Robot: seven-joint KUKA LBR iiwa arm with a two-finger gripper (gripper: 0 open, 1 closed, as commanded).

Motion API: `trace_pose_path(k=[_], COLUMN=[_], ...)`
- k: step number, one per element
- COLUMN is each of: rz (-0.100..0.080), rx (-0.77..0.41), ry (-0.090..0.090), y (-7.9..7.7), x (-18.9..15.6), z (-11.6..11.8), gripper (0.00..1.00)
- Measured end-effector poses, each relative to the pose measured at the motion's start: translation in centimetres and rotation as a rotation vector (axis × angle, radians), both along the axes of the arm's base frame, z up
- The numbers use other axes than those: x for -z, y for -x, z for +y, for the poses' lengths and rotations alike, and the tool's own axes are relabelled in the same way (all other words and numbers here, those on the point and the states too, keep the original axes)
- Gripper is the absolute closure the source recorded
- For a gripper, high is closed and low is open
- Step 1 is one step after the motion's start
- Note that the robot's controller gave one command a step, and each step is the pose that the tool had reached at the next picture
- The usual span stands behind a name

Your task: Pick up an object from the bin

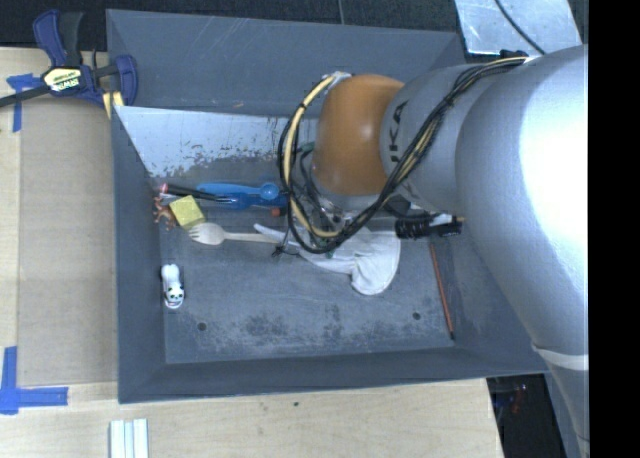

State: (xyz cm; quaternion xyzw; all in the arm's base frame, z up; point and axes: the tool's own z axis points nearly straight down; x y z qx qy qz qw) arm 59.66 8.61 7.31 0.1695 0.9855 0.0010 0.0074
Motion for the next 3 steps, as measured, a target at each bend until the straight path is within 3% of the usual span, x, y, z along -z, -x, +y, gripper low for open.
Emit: trace_pose_path(k=[1,3], rz=[0.0,0.005], rx=[0.0,-0.001], ry=[0.0,0.001], y=[0.0,0.2], x=[0.0,-4.9], z=[0.0,-0.1], gripper=[1.0,1.0])
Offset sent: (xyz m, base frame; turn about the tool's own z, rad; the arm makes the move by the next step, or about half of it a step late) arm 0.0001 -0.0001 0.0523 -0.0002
